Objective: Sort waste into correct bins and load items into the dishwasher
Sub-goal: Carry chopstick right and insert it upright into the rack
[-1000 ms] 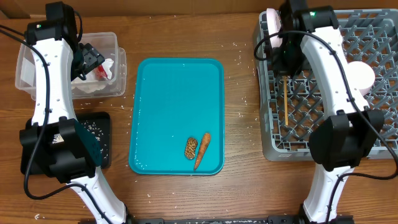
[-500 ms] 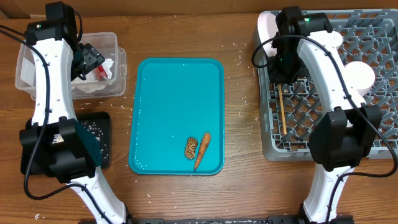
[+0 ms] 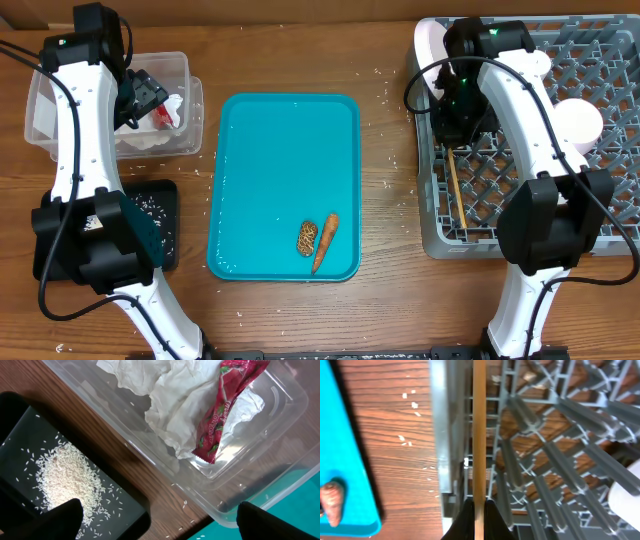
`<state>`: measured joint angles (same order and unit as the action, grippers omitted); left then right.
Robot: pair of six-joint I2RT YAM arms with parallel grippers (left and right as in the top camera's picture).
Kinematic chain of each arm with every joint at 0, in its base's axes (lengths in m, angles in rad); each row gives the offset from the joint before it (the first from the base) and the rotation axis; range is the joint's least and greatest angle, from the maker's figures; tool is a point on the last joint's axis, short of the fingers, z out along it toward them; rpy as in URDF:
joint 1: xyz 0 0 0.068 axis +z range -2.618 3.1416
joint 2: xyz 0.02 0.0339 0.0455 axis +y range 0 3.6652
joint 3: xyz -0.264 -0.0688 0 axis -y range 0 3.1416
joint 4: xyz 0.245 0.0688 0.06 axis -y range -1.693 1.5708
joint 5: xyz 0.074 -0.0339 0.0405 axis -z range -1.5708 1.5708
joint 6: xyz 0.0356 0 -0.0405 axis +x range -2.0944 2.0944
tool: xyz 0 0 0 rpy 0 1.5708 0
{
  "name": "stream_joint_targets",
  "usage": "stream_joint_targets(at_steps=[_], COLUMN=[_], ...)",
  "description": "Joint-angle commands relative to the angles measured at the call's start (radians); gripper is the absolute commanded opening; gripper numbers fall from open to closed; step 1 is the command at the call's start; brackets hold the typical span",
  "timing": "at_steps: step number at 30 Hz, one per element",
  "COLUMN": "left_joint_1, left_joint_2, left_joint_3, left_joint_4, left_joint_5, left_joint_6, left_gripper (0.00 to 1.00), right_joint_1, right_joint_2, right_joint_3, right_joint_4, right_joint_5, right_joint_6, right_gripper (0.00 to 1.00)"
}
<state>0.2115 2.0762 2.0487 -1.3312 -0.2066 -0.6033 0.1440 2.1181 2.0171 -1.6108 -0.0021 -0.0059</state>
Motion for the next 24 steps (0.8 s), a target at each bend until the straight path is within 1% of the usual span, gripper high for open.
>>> stream_joint_targets(at_steps=[1, 5, 13, 19, 22, 24], left_joint_1=[0.002, 0.002, 0.002, 0.002, 0.002, 0.002], left_joint_2=[-0.015, -0.015, -0.015, -0.015, -0.015, -0.015], left_joint_3=[0.008, 0.008, 0.008, 0.008, 0.008, 0.008], left_joint_4=[0.001, 0.001, 0.001, 0.001, 0.001, 0.001], left_joint_5=[-0.01, -0.01, -0.01, -0.01, -0.01, -0.01], left_joint_6=[-0.003, -0.003, -0.003, -0.003, -0.003, -0.003], left_gripper=[1.0, 1.0, 1.0, 1.0, 1.0, 1.0], right_joint_1=[0.0, 0.0, 0.0, 0.001, 0.001, 0.001], right_joint_2=[-0.017, -0.014, -0.014, -0.014, -0.014, -0.014], right_joint_3=[-0.002, -0.002, -0.002, -0.002, -0.002, -0.002], right_joint_4=[0.039, 0.127, 0.163, 0.147, 0.143, 0.142], right_joint_5=[-0.045, -0.045, -0.047, -0.063, -0.068, -0.068], right_joint_6=[-0.036, -0.037, -0.035, -0.036, -0.025, 0.008], right_gripper=[0.05, 0.1, 0.1, 0.08, 0.1, 0.12])
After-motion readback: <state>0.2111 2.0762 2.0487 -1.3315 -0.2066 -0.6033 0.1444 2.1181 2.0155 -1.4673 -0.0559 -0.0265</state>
